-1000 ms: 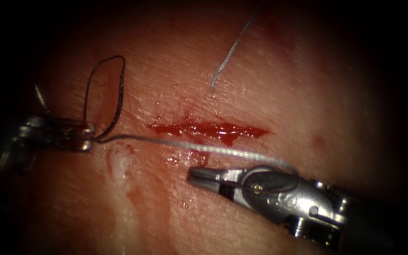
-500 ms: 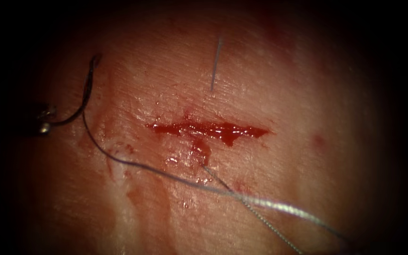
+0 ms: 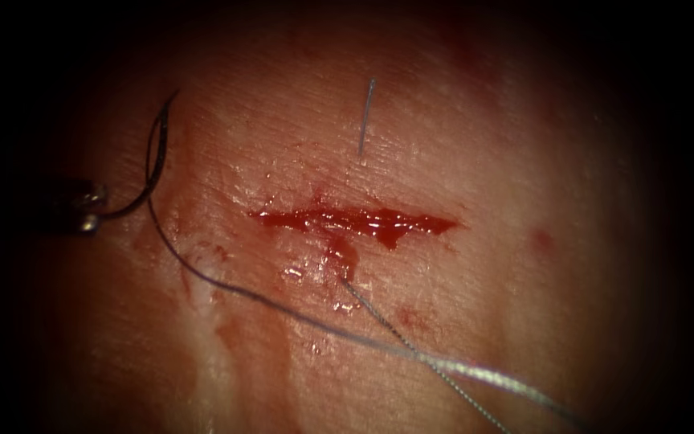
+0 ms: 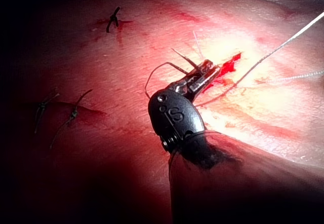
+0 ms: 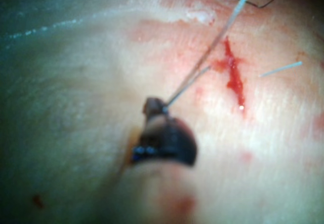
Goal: Wound Closure
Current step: Use the right gripper to pull the suture through until a short tail is left, then adjust the short tail.
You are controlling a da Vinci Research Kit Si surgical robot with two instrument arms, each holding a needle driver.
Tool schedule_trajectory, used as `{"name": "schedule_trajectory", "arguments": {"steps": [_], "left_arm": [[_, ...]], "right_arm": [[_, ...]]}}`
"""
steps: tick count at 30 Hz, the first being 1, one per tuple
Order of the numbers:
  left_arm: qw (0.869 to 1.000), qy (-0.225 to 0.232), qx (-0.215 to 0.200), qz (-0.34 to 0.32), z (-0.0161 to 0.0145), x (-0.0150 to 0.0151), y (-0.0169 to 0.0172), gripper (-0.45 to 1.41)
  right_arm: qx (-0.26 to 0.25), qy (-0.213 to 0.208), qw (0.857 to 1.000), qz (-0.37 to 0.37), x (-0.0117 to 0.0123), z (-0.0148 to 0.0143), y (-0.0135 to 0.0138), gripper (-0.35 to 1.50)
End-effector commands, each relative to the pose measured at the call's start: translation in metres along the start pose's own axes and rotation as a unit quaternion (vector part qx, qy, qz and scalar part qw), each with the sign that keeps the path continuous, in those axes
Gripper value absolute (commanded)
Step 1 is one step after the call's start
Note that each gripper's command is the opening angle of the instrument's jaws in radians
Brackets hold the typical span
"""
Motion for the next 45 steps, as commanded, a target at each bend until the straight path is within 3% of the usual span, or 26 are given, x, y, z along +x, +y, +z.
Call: {"name": "schedule_trajectory", "arguments": {"steps": [1, 3, 5, 8, 10, 13, 17, 18, 19, 22, 27, 28, 33, 39, 45], "left_arm": [[1.000, 0.001, -0.001, 0.002, 0.0003, -0.0005, -0.0006, -0.45], [1.000, 0.001, 0.000, 0.002, 0.0003, -0.0006, -0.0006, -0.45], [1.000, 0.001, 0.001, 0.002, 0.0002, -0.0006, -0.0007, -0.45], [1.000, 0.001, 0.005, 0.002, -0.0002, -0.0007, -0.0008, -0.45], [1.000, 0.001, 0.008, 0.001, -0.0007, -0.0006, -0.0010, -0.45], [1.000, 0.000, 0.008, 0.001, -0.0008, -0.0007, -0.0011, -0.45], [1.000, 0.000, 0.006, 0.002, -0.0006, -0.0009, -0.0010, -0.45], [1.000, 0.000, 0.006, 0.003, -0.0006, -0.0010, -0.0010, -0.45], [1.000, 0.000, 0.005, 0.003, -0.0006, -0.0011, -0.0010, -0.45], [1.000, 0.000, 0.006, 0.004, -0.0006, -0.0013, -0.0010, -0.45], [1.000, 0.000, 0.004, 0.005, -0.0005, -0.0016, -0.0011, -0.45], [1.000, -0.002, 0.000, 0.006, -0.0004, -0.0018, -0.0010, -0.45], [1.000, -0.009, -0.002, 0.008, 0.0000, -0.0025, -0.0010, -0.45], [1.000, -0.011, -0.003, 0.010, 0.0000, -0.0030, -0.0011, -0.45], [1.000, -0.013, -0.003, 0.011, -0.0001, -0.0032, -0.0011, -0.45]], "right_arm": [[-0.005, 0.006, 1.000, -0.001, 0.0002, 0.0010, 0.0007, 1.30], [-0.009, 0.011, 1.000, 0.001, 0.0001, 0.0012, 0.0011, 1.45], [-0.005, 0.006, 1.000, 0.001, -0.0003, 0.0007, 0.0013, 1.47], [0.016, -0.043, 0.999, -0.022, -0.0010, -0.0010, 0.0020, 1.47], [0.017, -0.083, 0.996, -0.029, -0.0026, -0.0048, 0.0042, 1.47], [0.012, -0.106, 0.994, -0.024, -0.0034, -0.0079, 0.0072, 1.42], [-0.001, -0.115, 0.992, -0.045, -0.0035, -0.0089, 0.0099, 1.38], [-0.018, -0.155, 0.986, -0.051, -0.0034, -0.0089, 0.0115, 1.38], [-0.041, -0.166, 0.985, -0.037, -0.0032, -0.0082, 0.0137, 1.28], [-0.096, -0.105, 0.990, -0.007, -0.0028, -0.0066, 0.0170, 1.28], [-0.098, -0.035, 0.990, 0.099, -0.0022, -0.0027, 0.0203, 1.11], [-0.100, 0.018, 0.982, 0.160, -0.0018, -0.0003, 0.0216, 1.06], [-0.094, 0.076, 0.965, 0.234, 0.0000, 0.0062, 0.0247, 1.01], [-0.071, 0.100, 0.959, 0.257, 0.0010, 0.0100, 0.0249, 1.01], [-0.031, 0.118, 0.954, 0.274, 0.0009, 0.0144, 0.0235, 1.00]]}}
